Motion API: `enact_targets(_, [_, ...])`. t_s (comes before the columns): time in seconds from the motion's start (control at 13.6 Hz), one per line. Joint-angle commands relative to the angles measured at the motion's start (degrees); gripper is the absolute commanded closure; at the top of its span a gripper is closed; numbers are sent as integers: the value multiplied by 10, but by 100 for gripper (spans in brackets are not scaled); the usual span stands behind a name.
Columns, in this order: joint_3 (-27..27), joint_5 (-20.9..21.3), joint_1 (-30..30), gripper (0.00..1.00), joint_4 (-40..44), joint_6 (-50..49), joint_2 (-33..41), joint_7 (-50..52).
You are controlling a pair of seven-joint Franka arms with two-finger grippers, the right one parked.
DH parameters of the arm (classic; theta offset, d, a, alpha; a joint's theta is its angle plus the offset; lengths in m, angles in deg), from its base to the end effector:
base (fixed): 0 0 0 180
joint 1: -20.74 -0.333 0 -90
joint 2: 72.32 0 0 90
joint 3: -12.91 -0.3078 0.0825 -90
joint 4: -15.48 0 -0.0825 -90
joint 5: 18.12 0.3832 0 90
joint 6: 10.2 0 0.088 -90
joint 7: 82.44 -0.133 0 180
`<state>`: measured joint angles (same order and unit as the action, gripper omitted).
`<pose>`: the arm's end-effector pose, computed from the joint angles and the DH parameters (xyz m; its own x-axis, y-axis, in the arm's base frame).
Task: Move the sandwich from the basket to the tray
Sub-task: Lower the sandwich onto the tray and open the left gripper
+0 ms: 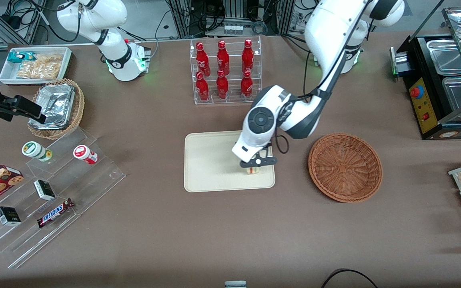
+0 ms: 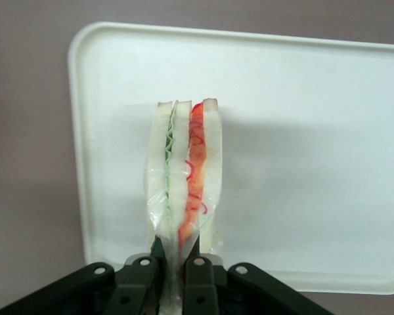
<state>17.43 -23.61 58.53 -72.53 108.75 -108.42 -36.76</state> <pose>0.5081 -0.4634 0.2478 0.9809 0.1186 -0.1543 0.1234 -0.9921 0.0216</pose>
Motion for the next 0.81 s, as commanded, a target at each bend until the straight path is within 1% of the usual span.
enact_targets(0.0, [-3, -8, 27, 93, 72, -14, -46, 49])
enact_targets(0.15, [-3, -8, 37, 93, 85, -7, -56, 68])
enact_targets(0.44, [-3, -8, 50, 92, 87, 43, -78, 76])
enact_targets(0.66, [-3, -8, 49, 90, 87, 45, -84, 72])
enact_targets(0.74, [-3, -8, 49, 86, 87, 51, -85, 71])
